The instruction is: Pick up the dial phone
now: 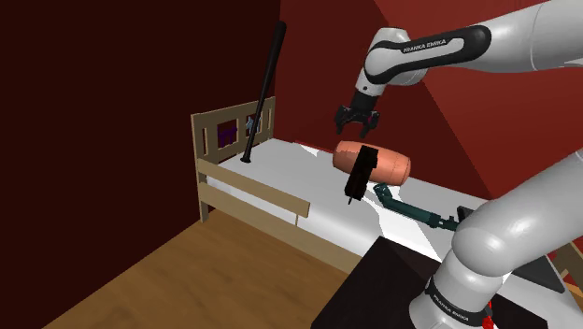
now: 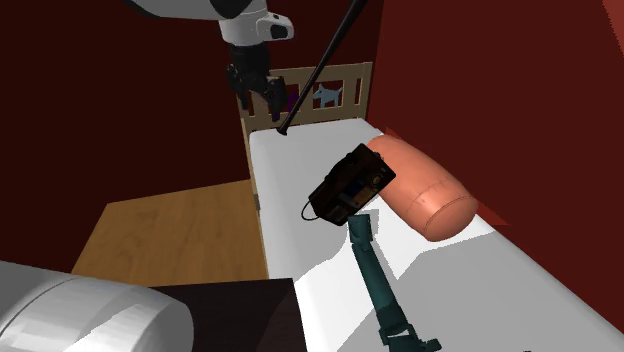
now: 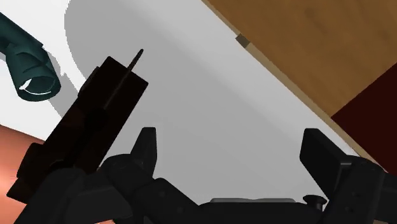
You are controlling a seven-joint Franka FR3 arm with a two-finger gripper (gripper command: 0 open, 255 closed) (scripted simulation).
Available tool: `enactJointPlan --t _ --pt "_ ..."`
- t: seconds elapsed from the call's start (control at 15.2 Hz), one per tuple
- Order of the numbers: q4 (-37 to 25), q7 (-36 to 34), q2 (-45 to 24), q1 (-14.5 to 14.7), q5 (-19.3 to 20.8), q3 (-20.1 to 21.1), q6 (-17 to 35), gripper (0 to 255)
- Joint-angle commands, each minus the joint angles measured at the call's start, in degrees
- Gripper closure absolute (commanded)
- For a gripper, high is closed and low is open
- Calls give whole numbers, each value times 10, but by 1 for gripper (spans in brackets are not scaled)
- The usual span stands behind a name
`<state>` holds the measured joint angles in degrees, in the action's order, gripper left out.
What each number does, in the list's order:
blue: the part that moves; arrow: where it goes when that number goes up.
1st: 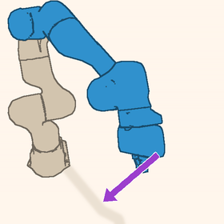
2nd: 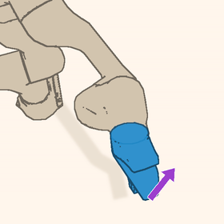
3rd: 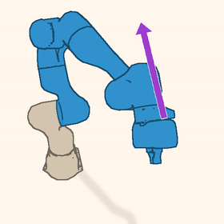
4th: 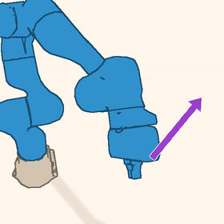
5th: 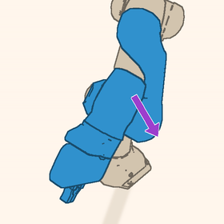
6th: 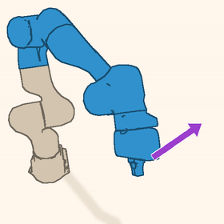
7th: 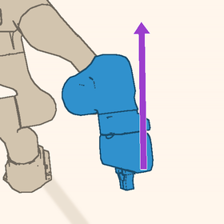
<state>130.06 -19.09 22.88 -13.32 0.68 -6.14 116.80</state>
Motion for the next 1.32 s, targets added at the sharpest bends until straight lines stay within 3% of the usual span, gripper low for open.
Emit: enactJointPlan --t 0.0,0.99,1.25 --pt "-2 -27 -30 -14 4 -6 23 0" --pt "-49 -205 -230 -103 10 -72 127 0" --pt "-39 -205 -244 -104 6 -73 151 0"
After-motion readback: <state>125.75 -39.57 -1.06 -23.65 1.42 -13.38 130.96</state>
